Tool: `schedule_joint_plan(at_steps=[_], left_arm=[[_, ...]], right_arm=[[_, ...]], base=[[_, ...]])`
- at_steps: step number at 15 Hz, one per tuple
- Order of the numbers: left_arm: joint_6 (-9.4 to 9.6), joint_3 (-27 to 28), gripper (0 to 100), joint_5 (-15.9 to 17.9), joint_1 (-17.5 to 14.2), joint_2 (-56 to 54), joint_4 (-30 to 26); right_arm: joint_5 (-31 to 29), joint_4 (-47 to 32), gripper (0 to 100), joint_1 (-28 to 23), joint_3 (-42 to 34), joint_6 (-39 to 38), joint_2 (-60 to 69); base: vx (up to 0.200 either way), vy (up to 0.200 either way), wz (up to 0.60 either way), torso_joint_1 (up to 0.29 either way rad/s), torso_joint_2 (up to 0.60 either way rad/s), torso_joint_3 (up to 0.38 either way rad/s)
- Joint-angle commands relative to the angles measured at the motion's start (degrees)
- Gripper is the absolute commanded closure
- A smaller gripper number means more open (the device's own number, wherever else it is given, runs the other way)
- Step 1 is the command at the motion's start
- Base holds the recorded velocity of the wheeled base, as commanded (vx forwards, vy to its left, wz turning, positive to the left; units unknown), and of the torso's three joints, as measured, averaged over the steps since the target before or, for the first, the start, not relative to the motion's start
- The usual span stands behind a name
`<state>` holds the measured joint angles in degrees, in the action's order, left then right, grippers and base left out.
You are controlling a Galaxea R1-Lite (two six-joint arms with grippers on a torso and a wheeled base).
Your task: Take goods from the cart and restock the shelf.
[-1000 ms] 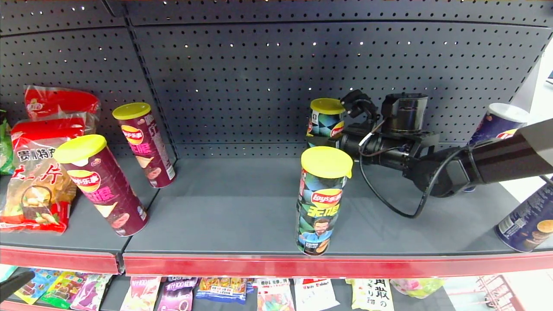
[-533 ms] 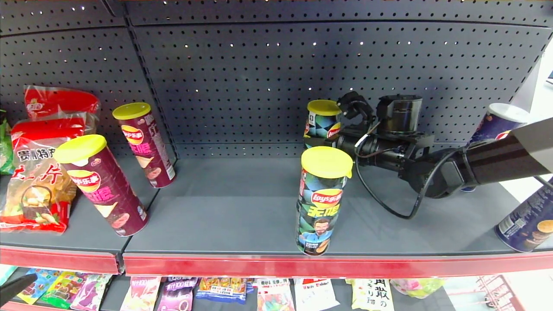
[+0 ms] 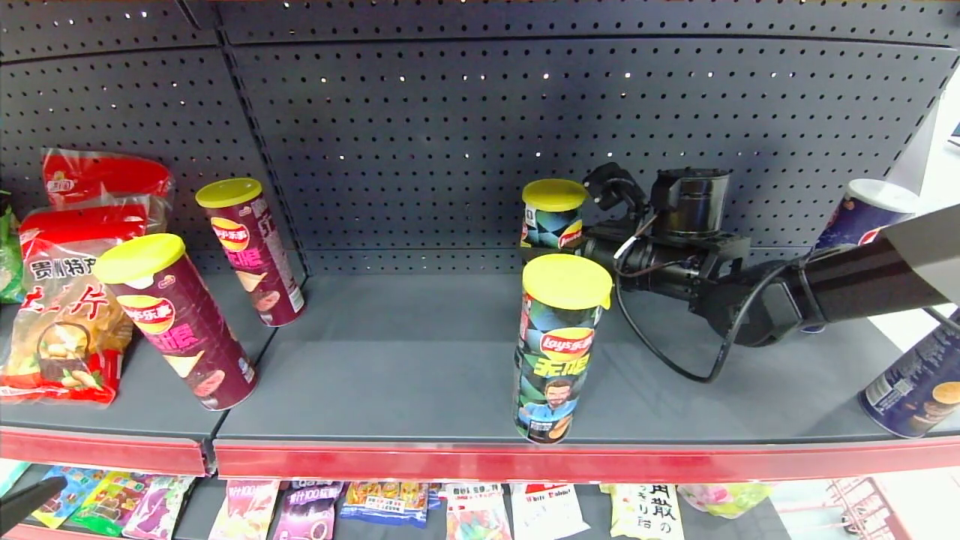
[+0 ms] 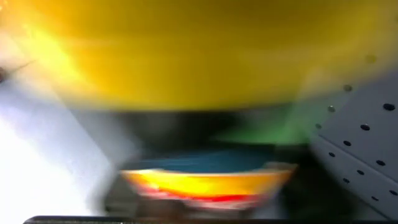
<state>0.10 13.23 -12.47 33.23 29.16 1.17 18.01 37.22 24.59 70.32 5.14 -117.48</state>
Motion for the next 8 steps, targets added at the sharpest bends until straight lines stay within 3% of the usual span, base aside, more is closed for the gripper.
schedule_joint_plan(at_steps=[1,8], left_arm=[[-0.01,-0.3,0,0.0,0.0,0.2,0.0],[-0.01,-0.9,0,0.3,0.0,0.1,0.1]], right_arm=[[0.0,0.0,0,0.0,-0.3,0.0,0.1],[-1.3,0.0,0,-0.2,-4.4,-0.2,3.7]], base=[[0.0,0.0,0.0,0.0,0.0,0.0],[0.0,0.0,0.0,0.0,0.0,0.0]])
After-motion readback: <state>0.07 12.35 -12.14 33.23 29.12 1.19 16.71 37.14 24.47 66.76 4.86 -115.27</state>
